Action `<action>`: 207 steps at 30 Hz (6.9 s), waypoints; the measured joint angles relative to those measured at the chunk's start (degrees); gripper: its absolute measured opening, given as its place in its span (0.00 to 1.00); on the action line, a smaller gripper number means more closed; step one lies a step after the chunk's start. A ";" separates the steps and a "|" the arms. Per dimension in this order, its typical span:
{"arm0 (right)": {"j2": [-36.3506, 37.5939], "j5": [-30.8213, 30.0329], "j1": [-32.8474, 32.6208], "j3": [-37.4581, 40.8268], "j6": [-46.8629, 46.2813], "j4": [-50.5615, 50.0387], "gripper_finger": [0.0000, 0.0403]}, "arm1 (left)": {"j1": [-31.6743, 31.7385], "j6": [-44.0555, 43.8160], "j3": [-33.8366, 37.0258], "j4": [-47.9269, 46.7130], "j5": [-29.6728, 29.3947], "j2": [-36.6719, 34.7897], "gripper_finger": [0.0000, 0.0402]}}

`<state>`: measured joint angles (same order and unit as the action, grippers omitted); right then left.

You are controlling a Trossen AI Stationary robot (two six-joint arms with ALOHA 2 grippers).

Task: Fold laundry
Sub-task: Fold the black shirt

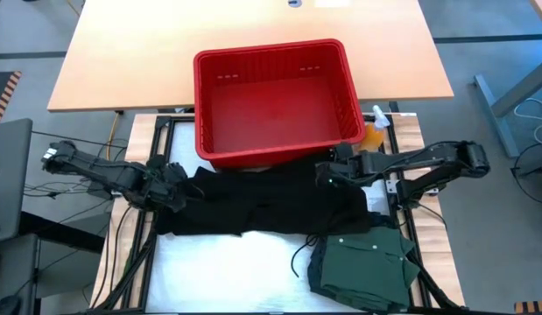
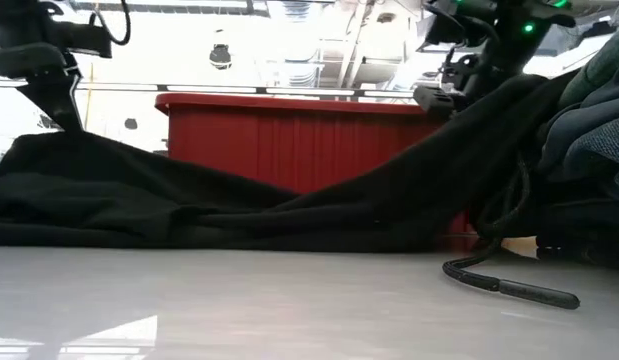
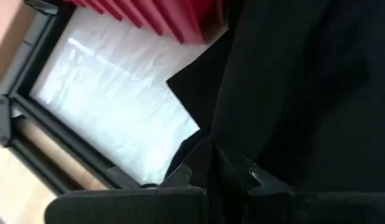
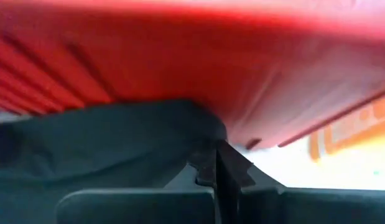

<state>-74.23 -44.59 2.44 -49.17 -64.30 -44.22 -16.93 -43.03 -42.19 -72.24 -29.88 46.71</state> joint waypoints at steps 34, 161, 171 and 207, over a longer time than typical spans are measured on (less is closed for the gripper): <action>0.40 7.05 4.87 -1.11 9.33 3.28 0.05 | 39.97 24.78 -0.52 40.00 9.06 9.68 0.00; 0.71 41.41 5.40 18.17 31.36 24.14 0.49 | -11.32 -4.25 4.15 22.12 12.64 18.20 0.51; 0.71 39.80 4.67 18.36 37.61 32.58 0.49 | -7.35 7.87 4.01 51.09 7.86 24.69 0.51; 0.71 38.45 3.10 18.34 37.36 32.29 0.48 | 4.70 16.97 -12.41 44.83 9.03 49.30 0.45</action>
<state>-73.52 -6.13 5.54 -30.83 -26.94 -11.92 -12.23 -26.06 -54.60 -27.41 -20.86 96.01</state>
